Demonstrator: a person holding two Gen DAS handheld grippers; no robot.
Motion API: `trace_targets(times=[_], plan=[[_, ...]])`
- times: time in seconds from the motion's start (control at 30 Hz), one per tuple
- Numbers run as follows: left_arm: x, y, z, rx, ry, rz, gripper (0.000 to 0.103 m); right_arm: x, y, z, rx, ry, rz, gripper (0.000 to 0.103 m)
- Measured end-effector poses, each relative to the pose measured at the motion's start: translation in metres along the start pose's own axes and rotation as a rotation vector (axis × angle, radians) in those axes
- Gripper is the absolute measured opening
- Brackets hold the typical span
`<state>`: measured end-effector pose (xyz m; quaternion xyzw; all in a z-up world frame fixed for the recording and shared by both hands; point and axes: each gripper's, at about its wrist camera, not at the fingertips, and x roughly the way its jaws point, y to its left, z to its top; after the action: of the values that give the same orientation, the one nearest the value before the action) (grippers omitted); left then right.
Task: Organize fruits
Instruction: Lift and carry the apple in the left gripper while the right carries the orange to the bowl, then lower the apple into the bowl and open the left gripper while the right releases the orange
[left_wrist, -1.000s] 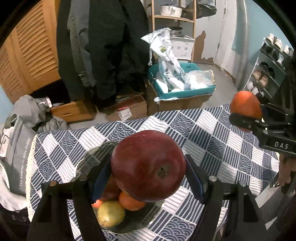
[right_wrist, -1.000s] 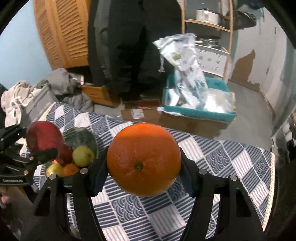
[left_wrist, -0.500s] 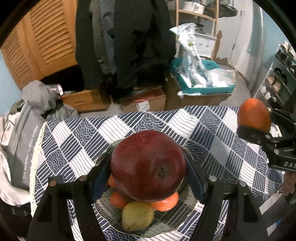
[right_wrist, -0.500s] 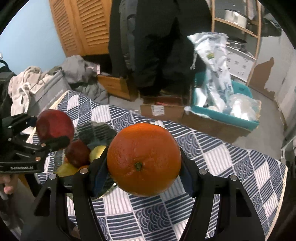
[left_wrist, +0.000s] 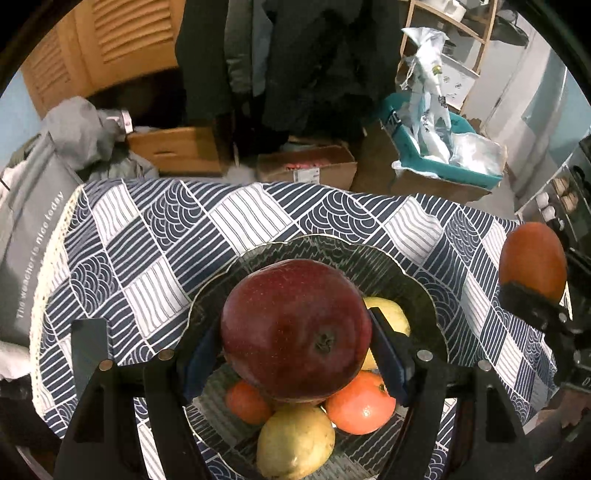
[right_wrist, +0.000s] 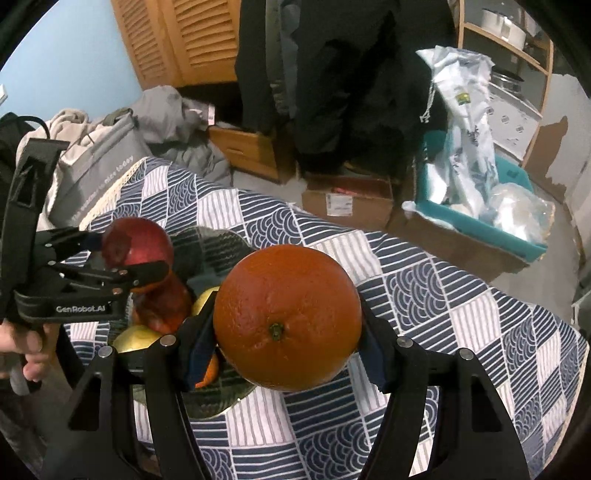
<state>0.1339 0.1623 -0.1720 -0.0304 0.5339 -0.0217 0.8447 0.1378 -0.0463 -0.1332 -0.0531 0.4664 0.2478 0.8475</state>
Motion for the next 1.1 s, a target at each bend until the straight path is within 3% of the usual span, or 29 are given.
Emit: trace_targets(times=[0.53,1.1], plan=[[0.024,-0.007,0.008,0.026,0.070,-0.025,0.078,0.014,-0.009,0.000,0.030,0.022,0.005,0.067],[0.001,-0.001,-0.001,0.009,0.025,-0.026,0.076,0.016,0.005,-0.001,0.018,0.022,0.017,0.067]])
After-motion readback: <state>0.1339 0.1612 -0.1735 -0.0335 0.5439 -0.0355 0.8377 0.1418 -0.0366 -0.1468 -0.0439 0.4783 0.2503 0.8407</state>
